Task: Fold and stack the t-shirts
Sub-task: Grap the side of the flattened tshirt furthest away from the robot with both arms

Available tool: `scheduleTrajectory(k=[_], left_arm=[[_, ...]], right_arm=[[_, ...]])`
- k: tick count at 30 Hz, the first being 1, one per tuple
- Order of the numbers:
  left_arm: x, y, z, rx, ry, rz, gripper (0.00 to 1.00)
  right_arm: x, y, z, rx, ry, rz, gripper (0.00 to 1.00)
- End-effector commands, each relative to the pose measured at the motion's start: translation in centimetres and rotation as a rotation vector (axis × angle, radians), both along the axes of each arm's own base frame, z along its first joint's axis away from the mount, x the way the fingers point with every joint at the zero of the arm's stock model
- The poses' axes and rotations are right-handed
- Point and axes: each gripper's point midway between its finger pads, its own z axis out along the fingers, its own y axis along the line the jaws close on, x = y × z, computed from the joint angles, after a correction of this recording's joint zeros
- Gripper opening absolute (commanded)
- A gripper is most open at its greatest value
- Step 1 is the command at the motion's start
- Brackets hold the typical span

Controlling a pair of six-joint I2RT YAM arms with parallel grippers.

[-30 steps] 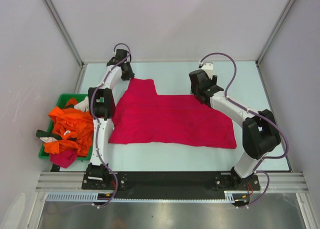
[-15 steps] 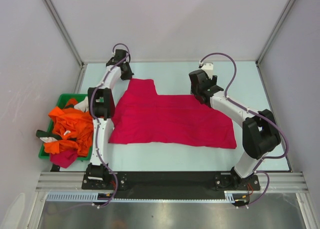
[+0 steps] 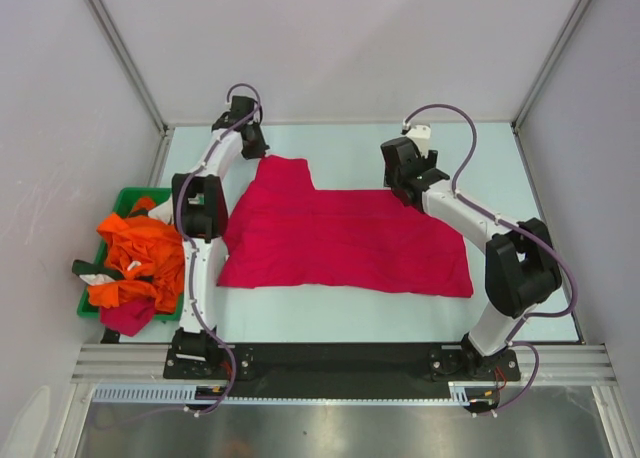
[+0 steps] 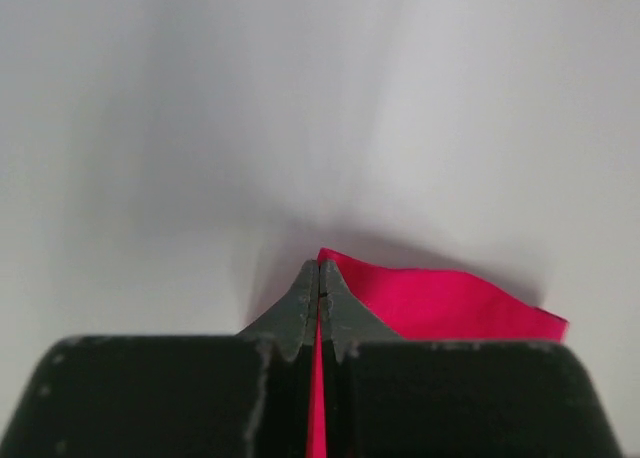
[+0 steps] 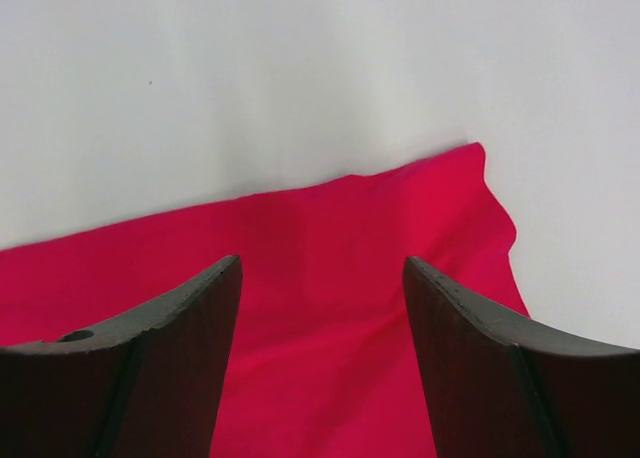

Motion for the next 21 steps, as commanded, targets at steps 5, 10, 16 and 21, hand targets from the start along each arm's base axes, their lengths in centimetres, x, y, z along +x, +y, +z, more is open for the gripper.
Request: scheduleTrajectory(k=[5, 10, 16, 21], left_arm=[[-2.1, -1.8, 10.5, 0.004, -0.166, -0.038, 0.00], [-2.5, -1.8, 10.3, 0.005, -0.159, -0.036, 0.00], [-2.3, -2.9, 10.5, 0.005, -0.167, -0.049, 0.00], [-2.4, -3.6, 9.9, 0.015, -0.153, -0.056, 0.00]], right_arm=[[2.1, -8.7, 0.1, 0.113, 0.018, -0.253, 0.71], [3.0, -12.8, -2.2, 0.178, 0.075, -0.346, 0.67], [5.1, -12.3, -4.2, 0.176, 0.130, -0.319, 0.66], [6.2, -12.0, -5.1, 0.194, 0.149, -0.316, 0.66]])
